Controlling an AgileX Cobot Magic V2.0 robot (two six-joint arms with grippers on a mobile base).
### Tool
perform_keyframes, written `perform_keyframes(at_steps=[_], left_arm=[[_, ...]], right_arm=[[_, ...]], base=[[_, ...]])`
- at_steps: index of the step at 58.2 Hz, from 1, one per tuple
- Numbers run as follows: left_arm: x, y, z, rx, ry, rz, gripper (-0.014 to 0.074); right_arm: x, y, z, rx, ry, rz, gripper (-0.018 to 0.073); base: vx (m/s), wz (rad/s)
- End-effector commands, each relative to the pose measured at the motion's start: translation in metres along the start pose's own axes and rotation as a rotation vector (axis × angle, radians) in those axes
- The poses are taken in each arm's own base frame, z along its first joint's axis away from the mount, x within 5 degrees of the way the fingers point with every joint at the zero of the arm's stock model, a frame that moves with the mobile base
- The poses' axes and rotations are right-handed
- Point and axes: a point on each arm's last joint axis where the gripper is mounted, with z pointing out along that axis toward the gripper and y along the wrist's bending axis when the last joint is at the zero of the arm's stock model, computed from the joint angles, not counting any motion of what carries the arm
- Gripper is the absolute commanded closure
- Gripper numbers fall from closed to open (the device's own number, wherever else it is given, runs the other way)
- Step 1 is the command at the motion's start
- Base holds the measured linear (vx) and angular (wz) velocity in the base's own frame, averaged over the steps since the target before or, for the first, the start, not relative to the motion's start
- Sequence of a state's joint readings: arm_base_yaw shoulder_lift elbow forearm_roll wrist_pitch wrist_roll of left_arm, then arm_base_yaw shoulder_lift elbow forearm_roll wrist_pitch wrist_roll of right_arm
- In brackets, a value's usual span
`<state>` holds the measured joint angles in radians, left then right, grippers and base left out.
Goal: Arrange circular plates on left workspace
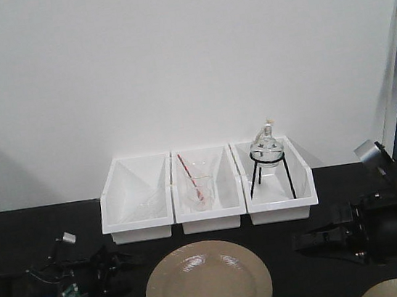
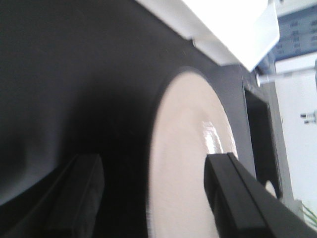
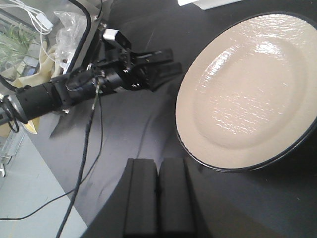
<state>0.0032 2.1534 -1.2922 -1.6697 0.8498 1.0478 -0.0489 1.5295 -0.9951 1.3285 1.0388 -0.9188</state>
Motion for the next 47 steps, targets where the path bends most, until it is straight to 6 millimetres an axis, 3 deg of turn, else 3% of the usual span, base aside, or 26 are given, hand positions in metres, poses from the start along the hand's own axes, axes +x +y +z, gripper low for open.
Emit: perform_keyframes(at_steps=[1, 7, 12, 22, 35, 47], left_arm=[[-0.02, -0.029, -0.027, 0.125, -0.042, 0.043, 0.0043], [-0.026, -0.023, -0.044, 0.178, -0.018, 0.02, 0.0104], [-0.028, -0.021, -0.059, 0.244, 0.015, -0.037, 0.0223], [-0.026, -0.019, -0.081, 0.246, 0.103, -0.037, 0.0603], [-0.005, -0.048, -0.093, 0.237, 0.138, 0.056, 0.0601], [0.047, -0.068, -0.086, 0.21, 0.248, 0.114, 0.06]], right_arm=[[-0.011, 0.019, -0.01, -0.057, -0.066, -0.052, 0.0564], [-0.013, 0.016, -0.012, -0.041, -0.081, -0.071, 0.0564], [-0.017, 0.01, -0.023, -0.021, -0.115, -0.027, 0.0564], [-0.024, -0.019, -0.077, 0.048, -0.225, 0.104, 0.0564], [-0.015, -0.061, -0.144, 0.261, -0.347, 0.251, 0.0564], [-0.006, -0.081, -0.159, 0.461, -0.333, 0.269, 0.0564]], base=[[0.0, 0.0], [0.0, 0.0], [0.0, 0.0], [0.0, 0.0], [0.0, 0.0], [0.0, 0.0]])
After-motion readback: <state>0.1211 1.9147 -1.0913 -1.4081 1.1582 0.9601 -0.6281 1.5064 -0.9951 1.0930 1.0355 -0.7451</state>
